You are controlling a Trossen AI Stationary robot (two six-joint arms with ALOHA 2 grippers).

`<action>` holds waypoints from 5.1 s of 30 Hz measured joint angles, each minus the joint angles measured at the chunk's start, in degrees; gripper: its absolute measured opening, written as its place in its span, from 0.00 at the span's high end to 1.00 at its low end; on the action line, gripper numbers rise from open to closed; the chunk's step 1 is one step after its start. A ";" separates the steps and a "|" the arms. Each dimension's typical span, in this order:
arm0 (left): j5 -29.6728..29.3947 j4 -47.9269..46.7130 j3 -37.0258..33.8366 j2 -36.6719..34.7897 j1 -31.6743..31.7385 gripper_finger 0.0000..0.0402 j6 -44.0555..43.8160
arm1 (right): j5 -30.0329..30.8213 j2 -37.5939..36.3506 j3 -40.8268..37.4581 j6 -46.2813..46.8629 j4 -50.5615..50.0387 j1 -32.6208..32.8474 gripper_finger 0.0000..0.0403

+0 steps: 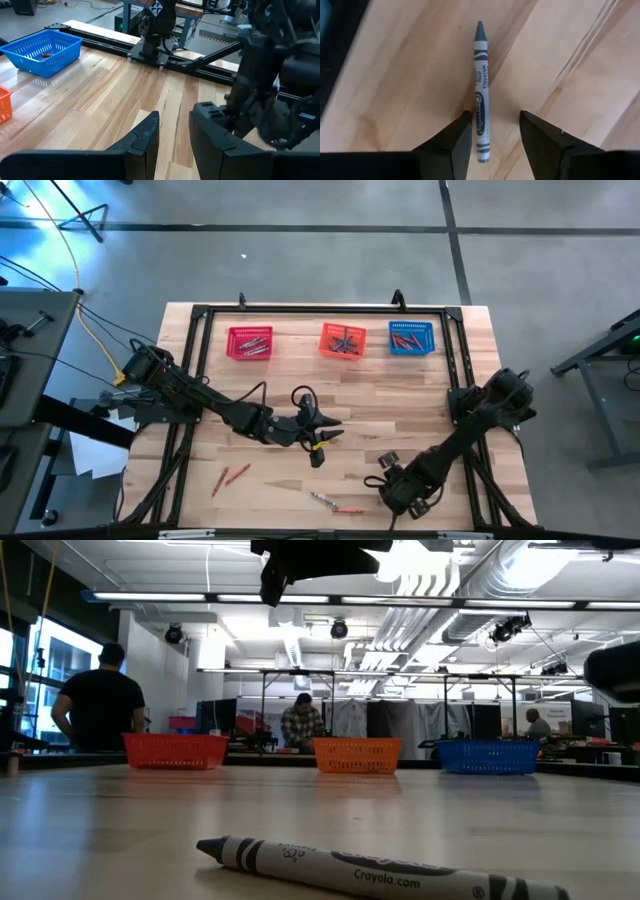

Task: Sort crayons
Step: Put the gray crayon into the red bin

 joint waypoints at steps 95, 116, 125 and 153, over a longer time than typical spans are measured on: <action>10.97 35.25 0.02 0.17 3.02 0.77 32.66 | 60.73 -49.88 -15.61 -17.97 24.42 4.69 0.99; 16.63 31.74 12.23 8.94 7.34 0.71 35.82 | 35.92 -51.37 -26.71 -34.96 55.85 -7.82 0.99; 17.74 30.20 12.81 8.59 7.62 0.62 33.34 | 34.34 -51.37 -26.71 -33.62 55.22 -7.82 0.98; 19.63 30.69 12.81 8.59 7.65 0.58 31.65 | 30.32 -51.33 -26.69 -33.44 55.61 -10.20 0.98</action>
